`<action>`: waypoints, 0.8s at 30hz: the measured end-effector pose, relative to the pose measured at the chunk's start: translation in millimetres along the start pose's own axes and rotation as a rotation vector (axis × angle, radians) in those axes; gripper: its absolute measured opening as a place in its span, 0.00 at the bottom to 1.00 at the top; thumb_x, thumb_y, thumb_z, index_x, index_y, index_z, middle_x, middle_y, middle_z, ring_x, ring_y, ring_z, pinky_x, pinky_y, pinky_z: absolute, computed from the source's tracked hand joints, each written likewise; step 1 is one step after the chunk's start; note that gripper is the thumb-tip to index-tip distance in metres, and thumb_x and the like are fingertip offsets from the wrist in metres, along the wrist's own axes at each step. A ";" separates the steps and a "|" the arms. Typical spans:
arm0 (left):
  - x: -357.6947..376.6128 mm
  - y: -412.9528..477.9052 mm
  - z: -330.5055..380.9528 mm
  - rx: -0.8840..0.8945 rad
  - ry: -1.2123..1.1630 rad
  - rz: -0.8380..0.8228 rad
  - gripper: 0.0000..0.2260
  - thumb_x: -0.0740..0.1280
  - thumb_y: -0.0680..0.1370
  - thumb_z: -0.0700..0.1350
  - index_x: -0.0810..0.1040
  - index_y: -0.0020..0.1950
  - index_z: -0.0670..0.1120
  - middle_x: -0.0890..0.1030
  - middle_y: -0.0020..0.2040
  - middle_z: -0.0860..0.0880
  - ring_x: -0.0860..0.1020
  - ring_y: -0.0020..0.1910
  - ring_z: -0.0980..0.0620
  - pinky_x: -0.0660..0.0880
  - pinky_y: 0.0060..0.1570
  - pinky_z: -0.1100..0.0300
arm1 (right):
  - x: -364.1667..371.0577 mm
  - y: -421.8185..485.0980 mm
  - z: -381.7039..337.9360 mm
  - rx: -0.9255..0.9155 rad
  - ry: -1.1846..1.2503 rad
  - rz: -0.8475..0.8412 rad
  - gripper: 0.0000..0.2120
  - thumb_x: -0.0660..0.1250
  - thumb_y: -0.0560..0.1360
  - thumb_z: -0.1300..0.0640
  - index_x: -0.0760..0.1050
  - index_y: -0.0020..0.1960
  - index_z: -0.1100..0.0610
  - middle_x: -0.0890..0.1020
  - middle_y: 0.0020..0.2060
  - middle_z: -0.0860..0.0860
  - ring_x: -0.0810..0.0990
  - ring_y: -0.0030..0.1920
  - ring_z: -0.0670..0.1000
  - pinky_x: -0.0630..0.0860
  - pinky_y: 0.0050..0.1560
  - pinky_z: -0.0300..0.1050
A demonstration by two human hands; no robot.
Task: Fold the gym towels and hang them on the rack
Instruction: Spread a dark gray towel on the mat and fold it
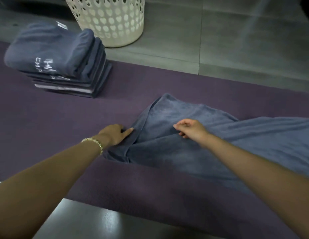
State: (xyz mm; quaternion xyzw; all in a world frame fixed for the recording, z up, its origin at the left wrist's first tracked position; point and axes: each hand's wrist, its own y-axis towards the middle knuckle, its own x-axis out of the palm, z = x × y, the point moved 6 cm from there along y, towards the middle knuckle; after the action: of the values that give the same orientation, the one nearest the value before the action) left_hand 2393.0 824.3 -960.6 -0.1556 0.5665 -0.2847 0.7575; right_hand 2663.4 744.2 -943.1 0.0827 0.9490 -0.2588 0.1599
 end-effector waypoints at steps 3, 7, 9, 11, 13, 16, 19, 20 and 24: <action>-7.3 26.2 28.7 0.035 -0.200 0.109 0.21 0.60 0.79 0.60 0.73 0.59 0.43 0.77 0.59 0.44 0.75 0.59 0.43 0.70 0.59 0.54 | -9.8 20.9 -7.8 -0.088 -0.119 0.109 0.04 0.72 0.73 0.57 0.77 0.44 0.55 0.79 0.40 0.47 0.76 0.38 0.40 0.72 0.42 0.33; -5.6 63.3 65.2 0.064 -0.467 0.114 0.27 0.58 0.79 0.59 0.65 0.71 0.42 0.71 0.70 0.44 0.69 0.68 0.44 0.64 0.69 0.52 | -14.8 36.7 -6.7 -0.132 -0.265 0.089 0.15 0.70 0.75 0.56 0.76 0.60 0.59 0.74 0.58 0.54 0.75 0.56 0.51 0.68 0.54 0.33; -3.7 80.6 76.3 0.063 -0.517 0.123 0.27 0.57 0.80 0.59 0.65 0.72 0.43 0.71 0.69 0.45 0.69 0.68 0.45 0.64 0.69 0.53 | -19.6 44.6 -2.5 -0.117 -0.314 0.035 0.17 0.69 0.76 0.55 0.74 0.63 0.59 0.71 0.62 0.53 0.72 0.62 0.50 0.66 0.62 0.36; -1.0 93.2 83.8 0.083 -0.473 0.168 0.24 0.57 0.80 0.59 0.70 0.68 0.44 0.75 0.64 0.47 0.72 0.65 0.45 0.67 0.66 0.53 | -23.5 54.4 6.7 -0.076 -0.369 -0.028 0.18 0.67 0.77 0.54 0.74 0.64 0.59 0.73 0.64 0.53 0.73 0.64 0.51 0.65 0.64 0.38; 3.3 100.6 90.4 0.109 -0.387 0.228 0.22 0.59 0.79 0.60 0.75 0.63 0.46 0.78 0.59 0.47 0.72 0.62 0.45 0.70 0.63 0.51 | -23.9 56.9 18.5 -0.050 -0.462 -0.123 0.17 0.67 0.77 0.53 0.75 0.64 0.58 0.71 0.68 0.54 0.70 0.68 0.52 0.62 0.67 0.38; 7.8 103.8 97.4 0.064 -0.280 0.291 0.19 0.61 0.77 0.62 0.77 0.56 0.48 0.77 0.54 0.49 0.70 0.60 0.45 0.69 0.62 0.51 | -23.7 48.6 34.6 -0.106 -0.484 -0.188 0.17 0.67 0.77 0.54 0.74 0.65 0.54 0.63 0.72 0.50 0.60 0.73 0.49 0.54 0.71 0.37; 10.8 106.2 110.7 0.070 -0.154 0.230 0.18 0.59 0.76 0.64 0.73 0.48 0.50 0.73 0.50 0.49 0.69 0.56 0.45 0.65 0.60 0.53 | -28.8 43.5 40.0 -0.122 -0.324 -0.150 0.13 0.67 0.77 0.55 0.75 0.61 0.52 0.66 0.69 0.47 0.62 0.70 0.44 0.57 0.69 0.35; 12.1 105.8 116.1 0.100 -0.214 0.190 0.17 0.60 0.77 0.63 0.71 0.46 0.49 0.74 0.47 0.49 0.71 0.51 0.46 0.68 0.55 0.54 | -30.8 44.2 39.6 -0.128 -0.268 -0.126 0.11 0.67 0.77 0.55 0.76 0.59 0.52 0.69 0.66 0.47 0.66 0.69 0.44 0.59 0.68 0.36; 5.9 83.4 145.0 0.227 -0.657 0.148 0.14 0.67 0.77 0.50 0.65 0.52 0.44 0.71 0.41 0.53 0.70 0.37 0.58 0.68 0.36 0.70 | -53.7 44.1 30.1 -0.125 -0.015 0.062 0.04 0.65 0.78 0.58 0.75 0.52 0.53 0.79 0.51 0.50 0.76 0.54 0.47 0.70 0.53 0.29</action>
State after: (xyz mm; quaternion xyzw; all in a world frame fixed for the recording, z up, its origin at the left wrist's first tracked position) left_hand 2552.7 873.9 -966.7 -0.1122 0.2669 -0.2250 0.9304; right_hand 2732.0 762.2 -969.6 0.0998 0.9591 -0.1945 0.1800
